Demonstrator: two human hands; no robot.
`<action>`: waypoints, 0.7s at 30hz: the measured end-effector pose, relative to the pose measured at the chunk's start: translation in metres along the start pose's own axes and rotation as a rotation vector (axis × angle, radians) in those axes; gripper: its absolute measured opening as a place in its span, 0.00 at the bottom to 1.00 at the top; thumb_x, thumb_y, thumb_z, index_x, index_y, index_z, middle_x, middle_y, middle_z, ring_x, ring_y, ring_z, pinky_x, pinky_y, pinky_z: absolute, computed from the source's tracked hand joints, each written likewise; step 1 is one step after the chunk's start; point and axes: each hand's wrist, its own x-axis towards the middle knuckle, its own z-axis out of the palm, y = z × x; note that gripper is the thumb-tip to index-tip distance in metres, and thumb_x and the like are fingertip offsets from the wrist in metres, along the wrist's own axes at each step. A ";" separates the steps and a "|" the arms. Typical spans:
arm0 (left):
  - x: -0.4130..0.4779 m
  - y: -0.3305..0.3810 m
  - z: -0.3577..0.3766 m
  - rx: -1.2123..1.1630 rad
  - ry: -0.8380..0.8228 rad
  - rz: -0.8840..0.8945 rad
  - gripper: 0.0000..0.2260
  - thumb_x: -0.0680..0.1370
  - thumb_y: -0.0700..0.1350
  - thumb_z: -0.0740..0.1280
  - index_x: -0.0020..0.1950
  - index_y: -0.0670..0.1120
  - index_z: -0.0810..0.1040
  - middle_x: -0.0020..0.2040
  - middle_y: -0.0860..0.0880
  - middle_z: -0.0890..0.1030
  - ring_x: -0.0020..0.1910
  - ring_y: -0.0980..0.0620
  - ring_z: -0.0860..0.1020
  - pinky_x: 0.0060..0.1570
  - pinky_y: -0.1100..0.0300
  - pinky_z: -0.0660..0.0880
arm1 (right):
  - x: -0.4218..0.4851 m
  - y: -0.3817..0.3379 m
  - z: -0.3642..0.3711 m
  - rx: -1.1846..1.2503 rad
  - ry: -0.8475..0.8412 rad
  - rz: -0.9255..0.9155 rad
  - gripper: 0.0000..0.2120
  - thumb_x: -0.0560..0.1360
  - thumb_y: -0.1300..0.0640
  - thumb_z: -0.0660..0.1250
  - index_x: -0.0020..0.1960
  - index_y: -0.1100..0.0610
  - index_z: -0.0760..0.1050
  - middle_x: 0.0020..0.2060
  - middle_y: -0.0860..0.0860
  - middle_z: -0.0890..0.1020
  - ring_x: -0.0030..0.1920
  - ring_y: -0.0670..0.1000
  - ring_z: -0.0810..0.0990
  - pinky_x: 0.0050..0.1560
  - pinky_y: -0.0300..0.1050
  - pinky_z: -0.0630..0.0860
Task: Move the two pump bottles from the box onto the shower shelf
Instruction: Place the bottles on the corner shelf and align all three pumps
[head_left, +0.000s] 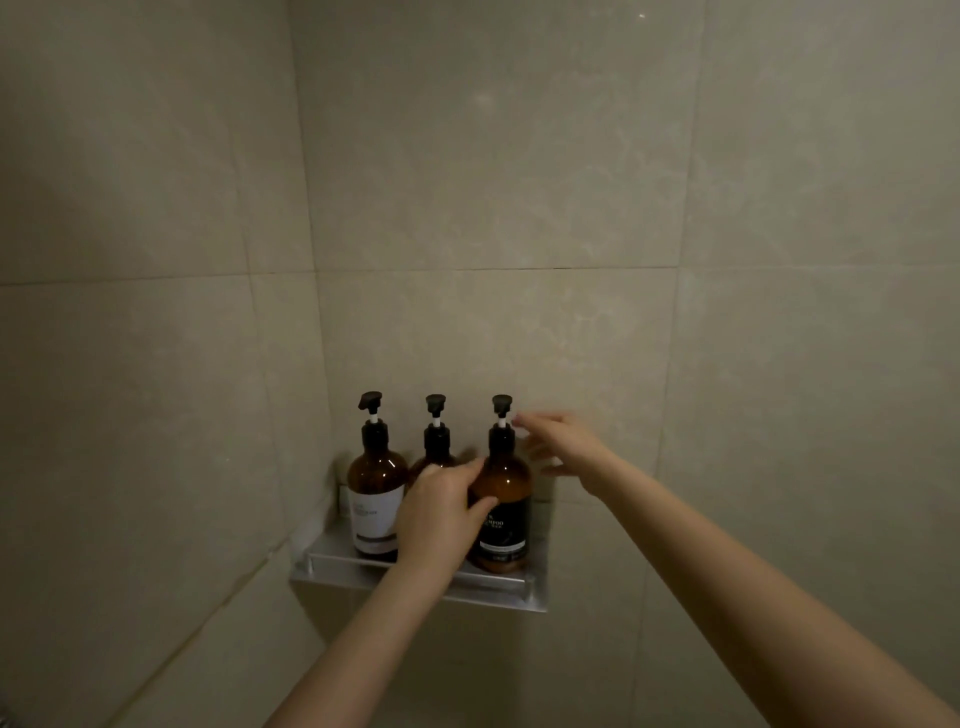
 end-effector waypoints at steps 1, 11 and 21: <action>-0.001 0.002 0.003 0.018 -0.002 -0.002 0.25 0.72 0.53 0.69 0.68 0.55 0.70 0.55 0.52 0.80 0.54 0.55 0.77 0.48 0.62 0.74 | -0.002 0.006 0.002 -0.044 -0.032 0.062 0.20 0.78 0.45 0.59 0.62 0.57 0.75 0.51 0.56 0.79 0.49 0.54 0.78 0.46 0.46 0.74; -0.003 0.001 0.010 0.020 0.035 -0.020 0.22 0.73 0.50 0.69 0.67 0.55 0.71 0.63 0.55 0.78 0.61 0.56 0.74 0.53 0.61 0.75 | -0.006 0.023 0.007 -0.056 -0.119 0.083 0.15 0.80 0.56 0.59 0.65 0.52 0.74 0.52 0.54 0.80 0.49 0.54 0.79 0.51 0.49 0.78; 0.006 -0.033 -0.030 -0.234 0.268 -0.277 0.17 0.72 0.50 0.70 0.59 0.49 0.78 0.47 0.50 0.84 0.40 0.58 0.78 0.35 0.68 0.72 | 0.016 -0.040 -0.012 -0.170 0.264 -0.454 0.12 0.76 0.59 0.65 0.57 0.55 0.81 0.54 0.51 0.83 0.52 0.45 0.79 0.54 0.39 0.74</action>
